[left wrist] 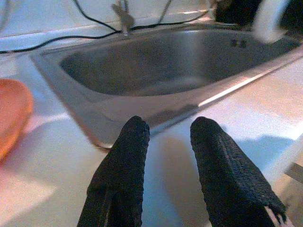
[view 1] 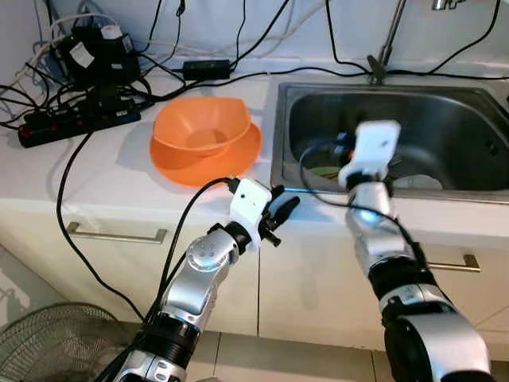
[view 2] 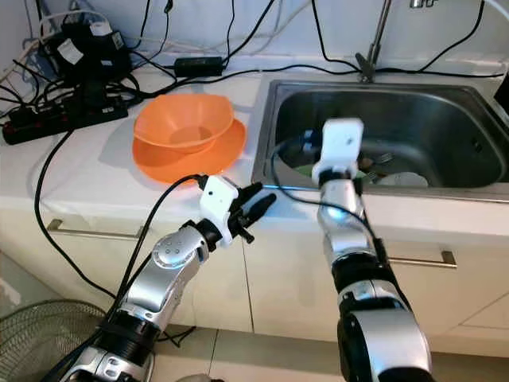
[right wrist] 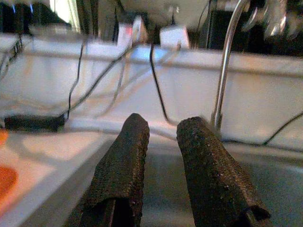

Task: Kitchen organization

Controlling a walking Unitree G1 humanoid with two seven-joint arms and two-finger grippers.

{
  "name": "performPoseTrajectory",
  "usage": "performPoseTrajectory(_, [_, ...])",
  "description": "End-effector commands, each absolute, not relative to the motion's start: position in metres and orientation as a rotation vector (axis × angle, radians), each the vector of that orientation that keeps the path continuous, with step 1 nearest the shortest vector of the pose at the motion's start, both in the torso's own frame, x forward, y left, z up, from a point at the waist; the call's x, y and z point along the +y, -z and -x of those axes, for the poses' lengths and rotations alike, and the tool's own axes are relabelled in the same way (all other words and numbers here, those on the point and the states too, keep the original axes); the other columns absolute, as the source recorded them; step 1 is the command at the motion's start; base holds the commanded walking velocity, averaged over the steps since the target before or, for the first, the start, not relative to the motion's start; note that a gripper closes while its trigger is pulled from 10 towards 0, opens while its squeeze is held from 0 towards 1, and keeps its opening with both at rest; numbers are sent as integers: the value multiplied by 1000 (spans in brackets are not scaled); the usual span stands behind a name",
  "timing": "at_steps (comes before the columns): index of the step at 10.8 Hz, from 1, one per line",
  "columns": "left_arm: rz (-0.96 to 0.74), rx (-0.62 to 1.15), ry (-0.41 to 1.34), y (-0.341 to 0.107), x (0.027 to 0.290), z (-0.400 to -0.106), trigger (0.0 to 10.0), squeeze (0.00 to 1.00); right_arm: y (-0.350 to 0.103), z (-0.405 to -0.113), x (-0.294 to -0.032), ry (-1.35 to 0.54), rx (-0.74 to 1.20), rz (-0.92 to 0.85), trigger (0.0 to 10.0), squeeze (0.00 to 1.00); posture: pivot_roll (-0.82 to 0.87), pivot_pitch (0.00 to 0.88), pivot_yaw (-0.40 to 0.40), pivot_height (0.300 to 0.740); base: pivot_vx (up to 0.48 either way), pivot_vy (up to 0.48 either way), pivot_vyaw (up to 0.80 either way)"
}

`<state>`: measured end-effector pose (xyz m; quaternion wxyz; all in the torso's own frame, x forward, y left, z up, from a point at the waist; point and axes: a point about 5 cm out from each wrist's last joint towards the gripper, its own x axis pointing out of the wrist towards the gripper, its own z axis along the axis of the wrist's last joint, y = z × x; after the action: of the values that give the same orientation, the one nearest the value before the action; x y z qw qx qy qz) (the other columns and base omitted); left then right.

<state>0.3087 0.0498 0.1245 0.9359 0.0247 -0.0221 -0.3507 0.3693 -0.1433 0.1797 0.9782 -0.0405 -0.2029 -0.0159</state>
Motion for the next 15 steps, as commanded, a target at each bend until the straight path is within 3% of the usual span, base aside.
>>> performPoseTrajectory(1, [-71, -64, 663, -128, 55, -315, 10000, 0, -178, -365, -147, 35, -407, 75, 10000, 0, 56, 0, 48, 740, 0, 0, 0])
performPoseTrajectory(4, [-61, -99, 550, -134, 67, -323, 10000, 0, -163, -335, -150, 18, -382, 73, 10000, 0, 44, 0, 46, 740, 0, 0, 0])
performPoseTrajectory(9, [-60, -101, 533, -131, 70, -323, 10000, 0, -142, -298, -154, 18, -311, 59, 10000, 0, 32, 0, 60, 740, 0, 0, 0])
performPoseTrajectory(15, [-66, -90, 511, -119, 73, -312, 10000, 0, -106, -297, -148, -28, -176, 92, 10000, 0, 37, 0, 65, 740, 0, 0, 0])
